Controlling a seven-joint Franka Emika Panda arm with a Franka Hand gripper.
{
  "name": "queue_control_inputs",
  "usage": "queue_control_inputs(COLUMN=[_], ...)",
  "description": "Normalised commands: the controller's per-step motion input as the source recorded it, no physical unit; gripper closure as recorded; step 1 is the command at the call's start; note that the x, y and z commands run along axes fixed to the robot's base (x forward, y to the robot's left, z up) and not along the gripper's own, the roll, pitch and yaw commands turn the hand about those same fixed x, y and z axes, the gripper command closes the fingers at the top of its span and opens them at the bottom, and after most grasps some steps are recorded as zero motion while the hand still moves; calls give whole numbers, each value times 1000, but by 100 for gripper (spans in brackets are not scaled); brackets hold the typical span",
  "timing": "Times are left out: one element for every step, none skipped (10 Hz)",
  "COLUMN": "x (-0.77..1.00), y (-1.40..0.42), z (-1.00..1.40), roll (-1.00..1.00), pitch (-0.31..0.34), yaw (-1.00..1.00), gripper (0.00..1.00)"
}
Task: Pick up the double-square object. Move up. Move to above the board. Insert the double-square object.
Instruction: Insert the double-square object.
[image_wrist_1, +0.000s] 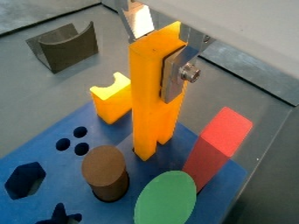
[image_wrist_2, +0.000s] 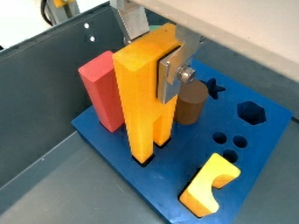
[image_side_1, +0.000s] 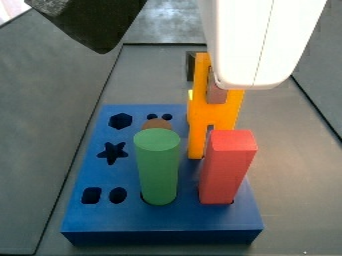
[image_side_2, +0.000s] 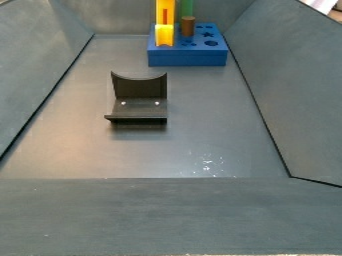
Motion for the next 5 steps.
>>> queue_control_inputs(x=[0, 0, 0, 0, 0], y=[60, 100, 154, 117, 17], z=[-337, -340, -303, -300, -471], roll=[0, 0, 0, 0, 0], pitch=[0, 0, 0, 0, 0], yaw=[0, 71, 146, 151, 123], gripper=[100, 100, 100, 100, 100])
